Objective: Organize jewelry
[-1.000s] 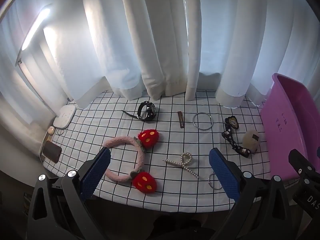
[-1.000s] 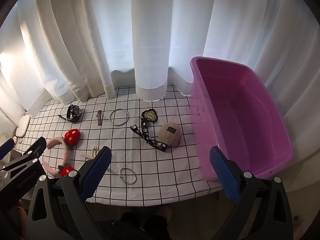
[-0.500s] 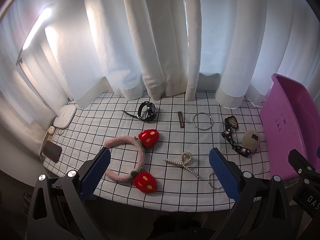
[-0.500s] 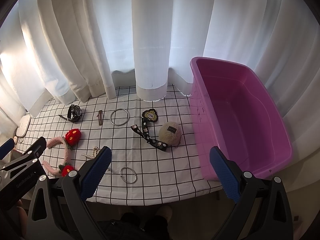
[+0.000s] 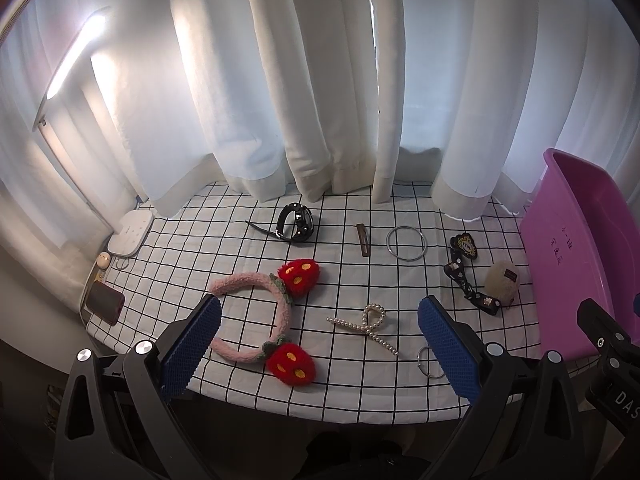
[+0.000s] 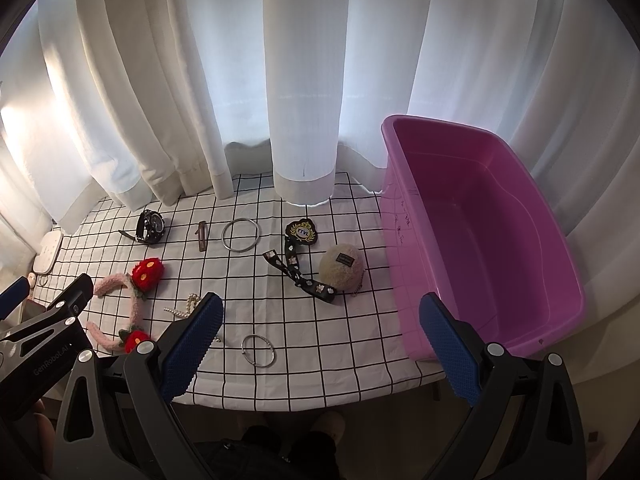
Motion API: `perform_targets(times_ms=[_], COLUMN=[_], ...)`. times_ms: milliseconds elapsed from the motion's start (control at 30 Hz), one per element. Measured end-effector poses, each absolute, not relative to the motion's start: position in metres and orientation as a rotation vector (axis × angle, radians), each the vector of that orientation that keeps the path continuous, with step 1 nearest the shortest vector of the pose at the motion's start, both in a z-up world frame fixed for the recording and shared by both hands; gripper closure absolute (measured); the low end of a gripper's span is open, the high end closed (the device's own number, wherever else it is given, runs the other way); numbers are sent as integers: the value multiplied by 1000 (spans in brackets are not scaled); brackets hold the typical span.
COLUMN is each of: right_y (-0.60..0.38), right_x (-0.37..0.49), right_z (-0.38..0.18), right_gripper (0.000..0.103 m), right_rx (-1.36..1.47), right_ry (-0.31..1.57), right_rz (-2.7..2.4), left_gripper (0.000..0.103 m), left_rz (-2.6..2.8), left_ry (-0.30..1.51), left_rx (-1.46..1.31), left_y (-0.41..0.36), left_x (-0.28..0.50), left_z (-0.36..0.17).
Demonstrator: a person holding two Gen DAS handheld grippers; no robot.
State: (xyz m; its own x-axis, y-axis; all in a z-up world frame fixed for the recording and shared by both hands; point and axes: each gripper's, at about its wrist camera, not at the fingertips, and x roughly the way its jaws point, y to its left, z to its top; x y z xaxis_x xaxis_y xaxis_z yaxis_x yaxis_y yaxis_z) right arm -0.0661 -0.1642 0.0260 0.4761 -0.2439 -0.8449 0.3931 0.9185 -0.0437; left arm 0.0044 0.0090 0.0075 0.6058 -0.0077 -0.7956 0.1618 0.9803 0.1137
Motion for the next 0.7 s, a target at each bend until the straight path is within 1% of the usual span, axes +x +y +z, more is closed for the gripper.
perform_targets(times_ms=[700], right_y=[-150], right_x=[-55], right_z=[14], right_gripper=[9], right_rx=[128], right_ry=[1033], right_rz=[-354], left_gripper=[6], left_rz=[-66], left_ry=[958], left_rx=[156], left_y=[28], left_x=[9], left_z=[-10])
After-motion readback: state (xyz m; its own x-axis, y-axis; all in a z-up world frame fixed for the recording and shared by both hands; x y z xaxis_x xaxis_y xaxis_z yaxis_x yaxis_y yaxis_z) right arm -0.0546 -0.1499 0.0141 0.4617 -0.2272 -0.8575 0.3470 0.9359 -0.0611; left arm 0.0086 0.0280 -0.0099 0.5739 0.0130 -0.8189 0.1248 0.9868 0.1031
